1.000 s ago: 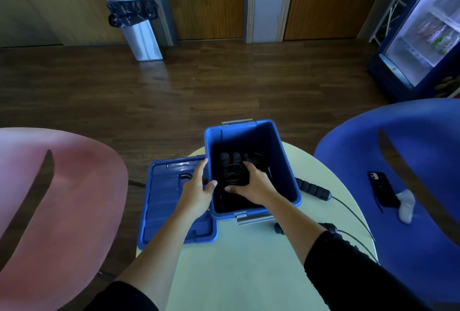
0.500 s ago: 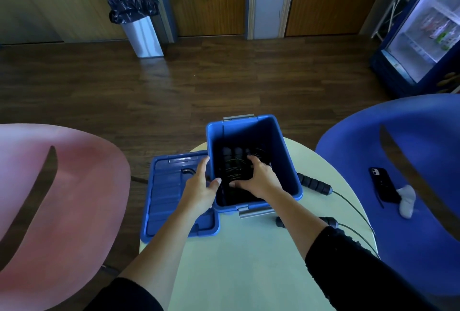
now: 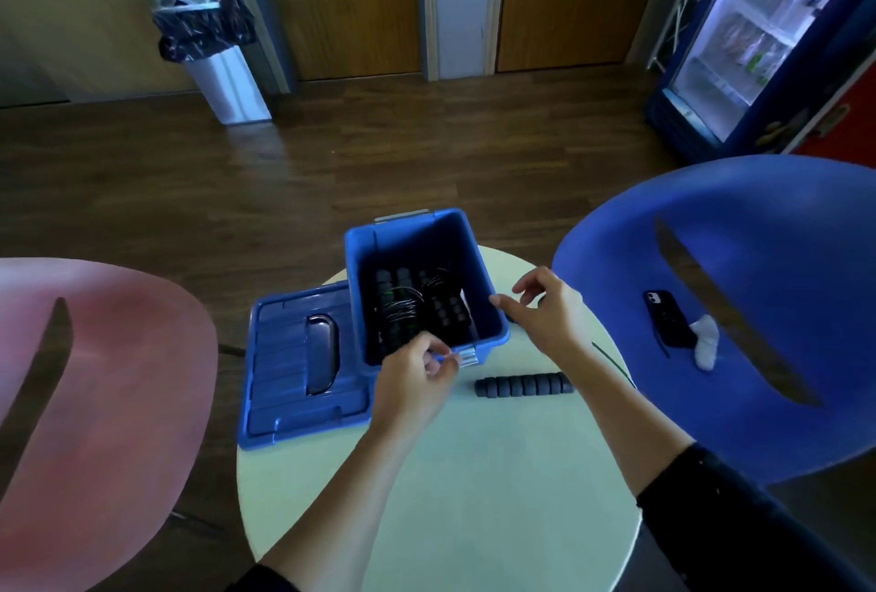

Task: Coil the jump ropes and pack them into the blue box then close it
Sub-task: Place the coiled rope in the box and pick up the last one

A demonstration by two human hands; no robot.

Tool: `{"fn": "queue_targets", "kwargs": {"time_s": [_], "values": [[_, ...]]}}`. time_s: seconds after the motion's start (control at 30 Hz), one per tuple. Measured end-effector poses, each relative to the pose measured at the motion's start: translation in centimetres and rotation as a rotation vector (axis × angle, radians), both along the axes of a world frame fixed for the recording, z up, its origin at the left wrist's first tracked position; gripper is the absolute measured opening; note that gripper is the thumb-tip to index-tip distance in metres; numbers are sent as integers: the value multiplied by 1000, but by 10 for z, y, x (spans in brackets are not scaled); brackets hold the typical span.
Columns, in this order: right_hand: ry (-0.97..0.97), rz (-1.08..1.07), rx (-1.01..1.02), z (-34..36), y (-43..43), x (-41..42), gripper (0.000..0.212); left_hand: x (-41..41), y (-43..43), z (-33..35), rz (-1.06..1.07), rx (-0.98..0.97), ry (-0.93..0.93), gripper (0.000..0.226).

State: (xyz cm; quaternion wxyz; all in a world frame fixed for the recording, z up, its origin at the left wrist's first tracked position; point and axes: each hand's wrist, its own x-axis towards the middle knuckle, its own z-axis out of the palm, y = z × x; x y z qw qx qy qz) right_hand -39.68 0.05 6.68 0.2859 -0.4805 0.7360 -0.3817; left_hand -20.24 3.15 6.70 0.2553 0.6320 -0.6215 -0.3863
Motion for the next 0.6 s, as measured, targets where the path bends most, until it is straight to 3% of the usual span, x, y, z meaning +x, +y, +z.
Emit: {"fn": "queue_targets", "kwargs": {"time_s": [0.1,0.2,0.4,0.6], "values": [[14,-104,46,-12,17,-37,30,-28,20,-18,-70,18,-37,8],[48,-130,122,-34,30,-66,32,-51,33,-46,-138,43,-109,29],[138,11,253,-81,29,-92,52,-81,35,-94,-117,28,-193,51],[257,205,287,-114,6,-91,62,-87,19,-132,-68,-65,-364,49]]}}
